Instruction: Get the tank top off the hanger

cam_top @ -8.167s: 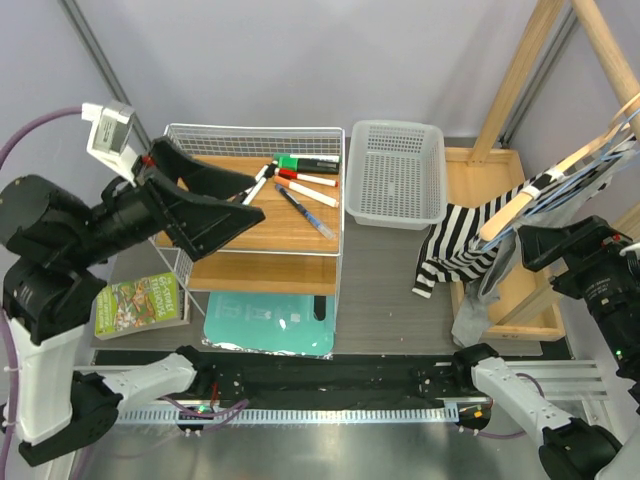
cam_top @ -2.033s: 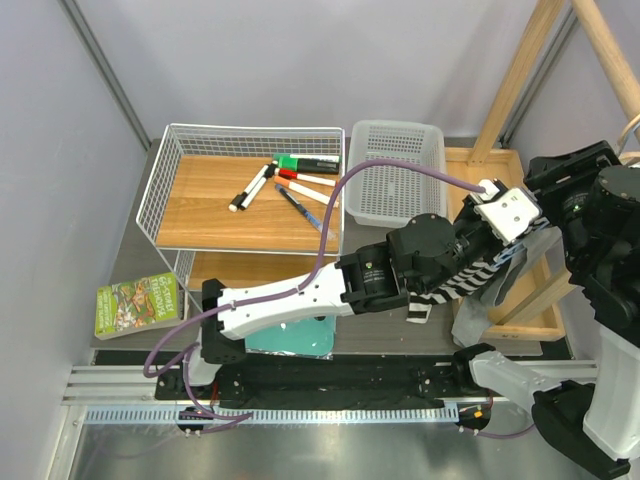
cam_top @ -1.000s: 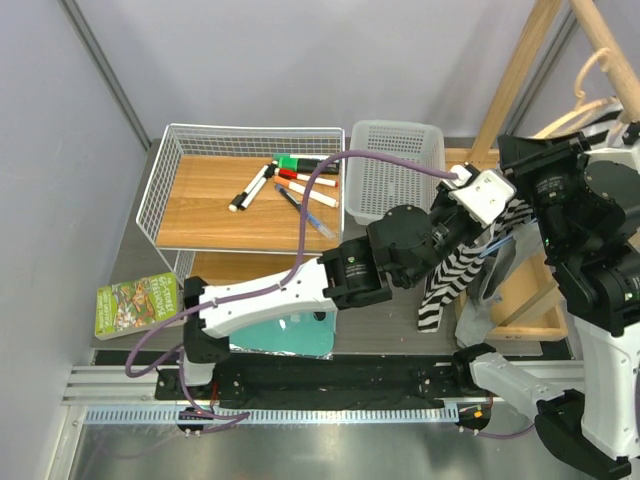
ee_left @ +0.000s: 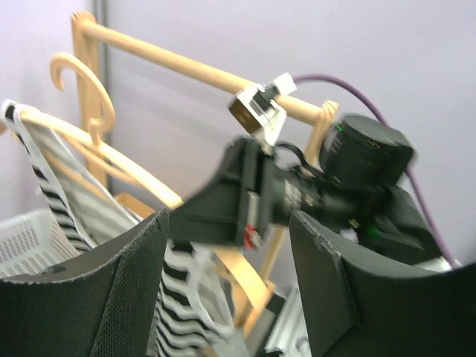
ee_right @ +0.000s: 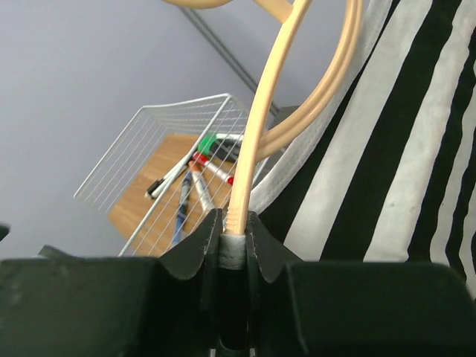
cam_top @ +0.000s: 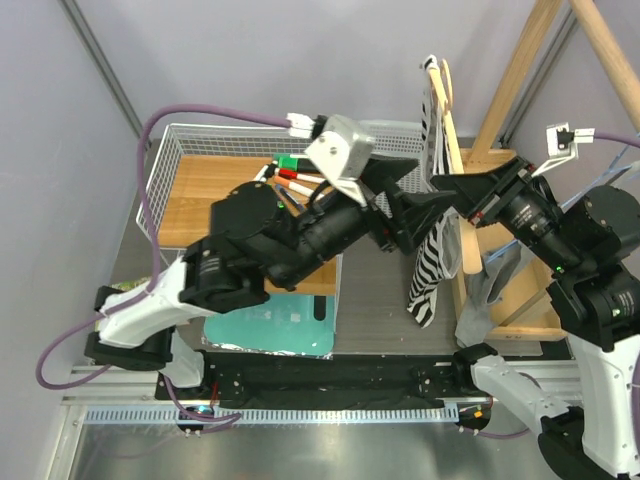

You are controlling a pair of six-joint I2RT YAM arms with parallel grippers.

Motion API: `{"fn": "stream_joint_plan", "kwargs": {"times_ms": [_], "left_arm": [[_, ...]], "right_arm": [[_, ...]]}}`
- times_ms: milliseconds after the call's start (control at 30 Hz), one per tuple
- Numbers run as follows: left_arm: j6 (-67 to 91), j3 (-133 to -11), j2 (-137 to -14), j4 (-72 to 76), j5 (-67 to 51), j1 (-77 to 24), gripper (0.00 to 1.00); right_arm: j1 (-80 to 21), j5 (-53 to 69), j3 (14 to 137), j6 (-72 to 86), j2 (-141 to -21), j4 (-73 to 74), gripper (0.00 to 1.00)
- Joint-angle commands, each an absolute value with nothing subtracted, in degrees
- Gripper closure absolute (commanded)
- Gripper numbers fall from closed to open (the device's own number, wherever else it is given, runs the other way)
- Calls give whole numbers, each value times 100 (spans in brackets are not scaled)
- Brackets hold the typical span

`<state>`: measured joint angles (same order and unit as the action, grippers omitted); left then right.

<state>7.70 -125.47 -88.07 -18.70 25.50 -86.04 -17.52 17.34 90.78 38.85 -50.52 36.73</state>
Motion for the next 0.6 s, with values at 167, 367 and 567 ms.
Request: {"fn": "stream_joint_plan", "kwargs": {"times_ms": [167,367,567], "left_arm": [[-377,-14256,-10397,-1373,3295,-8288,25],[-28,-14230,-10451,-1151,3568,-7849,37],[1562,-13581,-9985,-1230,3691,-7734,35]], "right_arm": [[-1758,2417,9035,4218,-4782,2839,99],[-1758,2373,8877,4421,-4711,2760,99],[-1758,2364,8763,4228,-4650,2698,99]]}}
